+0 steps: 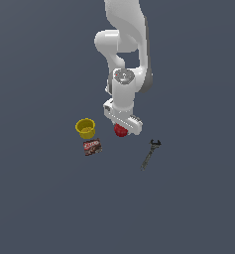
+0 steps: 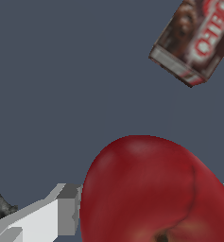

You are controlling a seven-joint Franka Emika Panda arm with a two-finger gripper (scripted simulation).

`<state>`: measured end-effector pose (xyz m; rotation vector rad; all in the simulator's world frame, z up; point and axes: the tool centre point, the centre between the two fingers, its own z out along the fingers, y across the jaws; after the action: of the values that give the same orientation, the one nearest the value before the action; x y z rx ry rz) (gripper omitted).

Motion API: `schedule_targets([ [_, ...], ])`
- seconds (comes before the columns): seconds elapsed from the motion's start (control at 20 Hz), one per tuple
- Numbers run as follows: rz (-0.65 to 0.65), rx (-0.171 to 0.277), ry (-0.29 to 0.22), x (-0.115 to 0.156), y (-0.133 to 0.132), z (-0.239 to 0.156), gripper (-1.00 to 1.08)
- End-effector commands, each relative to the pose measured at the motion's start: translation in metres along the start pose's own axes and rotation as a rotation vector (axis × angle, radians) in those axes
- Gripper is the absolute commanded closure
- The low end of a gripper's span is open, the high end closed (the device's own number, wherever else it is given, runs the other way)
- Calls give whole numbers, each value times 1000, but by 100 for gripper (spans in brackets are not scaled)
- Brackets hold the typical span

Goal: Pick up a designated object from a clutter of objects.

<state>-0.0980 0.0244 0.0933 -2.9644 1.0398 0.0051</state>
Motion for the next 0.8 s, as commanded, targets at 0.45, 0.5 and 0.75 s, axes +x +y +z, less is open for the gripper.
schedule_targets([
  [0.45, 0, 3, 1, 73, -6, -85, 108],
  [0.5, 0, 3, 1, 80, -7, -93, 108],
  [0.75, 0, 2, 2, 114, -10, -130, 108],
])
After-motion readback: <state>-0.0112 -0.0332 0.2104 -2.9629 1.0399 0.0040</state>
